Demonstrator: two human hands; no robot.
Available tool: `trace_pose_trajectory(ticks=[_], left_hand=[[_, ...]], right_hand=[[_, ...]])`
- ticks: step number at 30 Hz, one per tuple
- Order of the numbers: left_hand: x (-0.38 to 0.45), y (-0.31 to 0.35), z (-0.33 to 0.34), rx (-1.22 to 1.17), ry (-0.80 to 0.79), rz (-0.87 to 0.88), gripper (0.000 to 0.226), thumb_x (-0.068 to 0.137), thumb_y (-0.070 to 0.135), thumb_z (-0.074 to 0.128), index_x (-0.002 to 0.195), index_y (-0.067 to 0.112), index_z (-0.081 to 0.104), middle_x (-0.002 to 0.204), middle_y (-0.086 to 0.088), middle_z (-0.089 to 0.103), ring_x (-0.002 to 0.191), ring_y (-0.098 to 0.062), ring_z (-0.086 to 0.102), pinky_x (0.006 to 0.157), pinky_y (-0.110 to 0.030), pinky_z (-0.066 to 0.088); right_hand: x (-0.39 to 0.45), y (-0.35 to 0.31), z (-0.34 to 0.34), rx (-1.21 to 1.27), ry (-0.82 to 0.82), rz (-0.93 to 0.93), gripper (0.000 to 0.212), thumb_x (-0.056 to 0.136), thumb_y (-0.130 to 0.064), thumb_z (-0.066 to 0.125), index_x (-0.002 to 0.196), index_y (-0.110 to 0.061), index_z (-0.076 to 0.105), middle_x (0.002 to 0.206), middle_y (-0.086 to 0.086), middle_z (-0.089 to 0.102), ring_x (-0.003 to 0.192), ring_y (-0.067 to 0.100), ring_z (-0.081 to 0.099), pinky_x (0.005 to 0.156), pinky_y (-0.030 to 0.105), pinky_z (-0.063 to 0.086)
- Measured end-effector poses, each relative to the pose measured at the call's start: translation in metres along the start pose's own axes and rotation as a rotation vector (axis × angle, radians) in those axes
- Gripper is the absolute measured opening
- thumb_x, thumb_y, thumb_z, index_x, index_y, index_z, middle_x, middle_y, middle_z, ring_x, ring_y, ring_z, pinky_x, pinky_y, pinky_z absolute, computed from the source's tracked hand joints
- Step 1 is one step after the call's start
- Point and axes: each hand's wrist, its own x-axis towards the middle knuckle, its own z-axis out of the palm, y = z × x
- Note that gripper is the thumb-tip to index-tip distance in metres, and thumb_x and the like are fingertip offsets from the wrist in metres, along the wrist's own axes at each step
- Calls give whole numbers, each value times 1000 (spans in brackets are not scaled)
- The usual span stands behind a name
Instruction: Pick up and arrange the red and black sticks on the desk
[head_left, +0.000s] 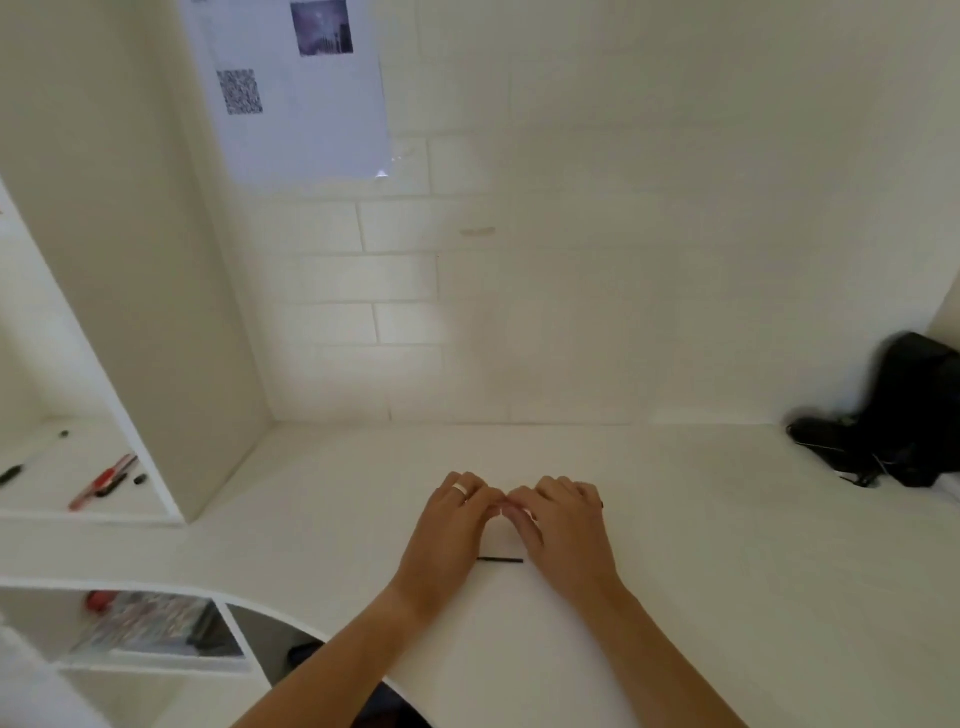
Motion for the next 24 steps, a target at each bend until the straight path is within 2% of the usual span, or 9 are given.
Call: trace_pose_trajectory(ticks=[8,12,17,24], left_hand=[[0,-1,-1,50,-11,34,20,94,10,58,106,24,65,96,11,54,94,-10,45,79,-26,45],[1,3,0,-16,-45,-40,24,96,4,52,105,22,65,102,5,58,100,-15,48,86,-30,46],[-2,3,0,45,-19,8,19,93,5,59,103,21,63,96,8,55,94,-11,45,80,-28,46],[-2,3,-1,67,9,10,20,90,2,59,101,19,63,94,6,56,91,-13,45,76,-29,47]], right_hand=[[0,-8,-3,-98,47,-13,31,101,-50,42,89,-35,67,63,-9,56,63,15,52,70,34,38],[-1,-9,-4,-130,52,-7,31,101,-49,44,86,-34,66,59,-8,54,59,15,50,69,34,36],[-3,-12,-6,-157,46,-12,33,101,-49,43,82,-33,65,55,-7,51,55,15,49,67,33,35],[-2,-12,-7,-157,73,-32,30,100,-47,47,81,-32,65,53,-7,48,53,15,46,65,33,34]])
